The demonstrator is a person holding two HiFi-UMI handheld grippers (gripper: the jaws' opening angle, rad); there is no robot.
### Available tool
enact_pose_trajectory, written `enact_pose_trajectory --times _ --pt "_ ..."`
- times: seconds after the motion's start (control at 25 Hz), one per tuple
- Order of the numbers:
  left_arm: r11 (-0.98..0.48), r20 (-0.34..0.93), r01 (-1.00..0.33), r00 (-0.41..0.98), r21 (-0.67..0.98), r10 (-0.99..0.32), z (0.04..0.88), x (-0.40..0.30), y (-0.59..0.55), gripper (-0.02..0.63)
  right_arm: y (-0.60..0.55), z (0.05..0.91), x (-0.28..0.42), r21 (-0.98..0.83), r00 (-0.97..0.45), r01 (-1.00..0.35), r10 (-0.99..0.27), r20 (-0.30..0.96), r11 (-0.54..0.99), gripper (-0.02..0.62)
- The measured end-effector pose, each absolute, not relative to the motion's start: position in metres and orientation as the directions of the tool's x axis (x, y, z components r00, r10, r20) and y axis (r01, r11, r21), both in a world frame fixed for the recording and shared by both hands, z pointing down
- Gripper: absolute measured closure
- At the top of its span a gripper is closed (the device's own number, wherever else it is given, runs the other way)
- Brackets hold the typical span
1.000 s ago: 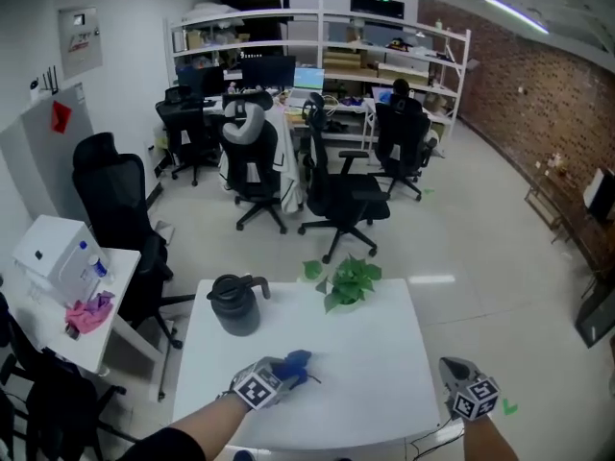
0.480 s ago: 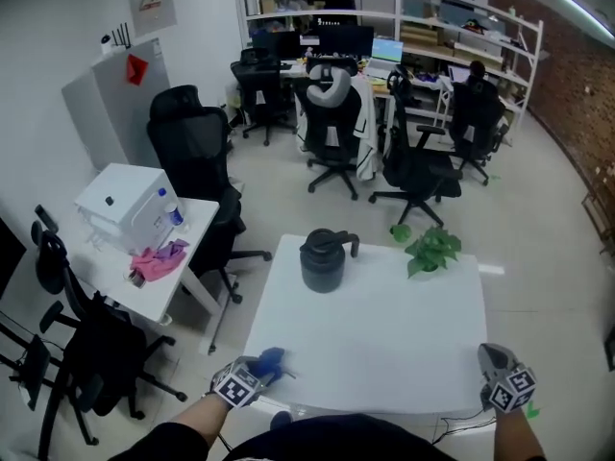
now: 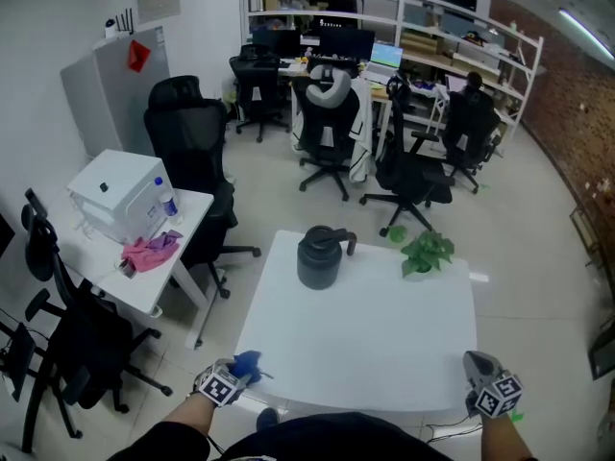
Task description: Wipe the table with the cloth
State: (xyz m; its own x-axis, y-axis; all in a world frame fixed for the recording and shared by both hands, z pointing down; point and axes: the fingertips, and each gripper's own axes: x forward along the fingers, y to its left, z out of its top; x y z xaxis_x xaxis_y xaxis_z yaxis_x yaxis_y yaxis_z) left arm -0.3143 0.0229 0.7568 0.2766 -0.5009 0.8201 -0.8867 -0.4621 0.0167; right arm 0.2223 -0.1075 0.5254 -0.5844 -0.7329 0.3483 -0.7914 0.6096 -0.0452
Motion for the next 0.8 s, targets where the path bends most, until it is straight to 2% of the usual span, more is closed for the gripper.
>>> enact_pose_trajectory --times 0.2,0.28,0.32,0.36,0.44,0.56,0.6,0.68,0.8 --pt "-0.438 0.836 -0.895 0.301 0.082 -0.458 0.758 -0.309 0.024 0.457 -0.104 0.532 0.221 -0.055 -0.594 -0.785 -0.724 0.350 0.617 0.581" --pt "-0.413 0.827 -0.900 0.333 0.136 -0.452 0.747 -0.304 0.022 0.395 -0.104 0.535 0.219 -0.063 -0.604 -0.779 -0.720 0.341 0.624 0.581" --pt "-0.398 0.812 -0.903 0.350 0.161 -0.467 0.738 -0.303 0.018 0.340 -0.105 0.535 0.219 -0.065 -0.608 -0.777 -0.719 0.337 0.626 0.581" --pt "-0.378 0.793 -0.908 0.363 0.183 -0.489 0.728 -0.302 0.014 0.319 -0.105 0.535 0.218 -0.066 -0.611 -0.775 -0.718 0.333 0.629 0.581" --pt "-0.334 0.750 -0.920 0.368 0.206 -0.550 0.705 -0.307 0.002 0.292 -0.104 0.536 0.218 -0.068 -0.616 -0.772 -0.716 0.328 0.632 0.581" --pt "-0.300 0.641 -0.935 0.348 0.188 -0.684 0.653 -0.308 -0.025 0.290 -0.102 0.540 0.217 -0.077 -0.623 -0.767 -0.712 0.324 0.637 0.581" --pt "-0.309 0.585 -0.934 0.355 0.182 -0.729 0.632 -0.302 -0.035 0.309 -0.101 0.542 0.216 -0.082 -0.627 -0.765 -0.709 0.322 0.639 0.581" --pt "-0.365 0.452 -0.911 0.413 0.194 -0.791 0.593 -0.275 -0.051 0.452 -0.099 0.543 0.210 -0.109 -0.643 -0.756 -0.701 0.309 0.646 0.583" --pt "-0.484 0.284 -0.837 0.543 0.255 -0.790 0.562 -0.217 -0.063 0.598 -0.094 0.547 0.197 -0.159 -0.673 -0.735 -0.681 0.289 0.659 0.583"
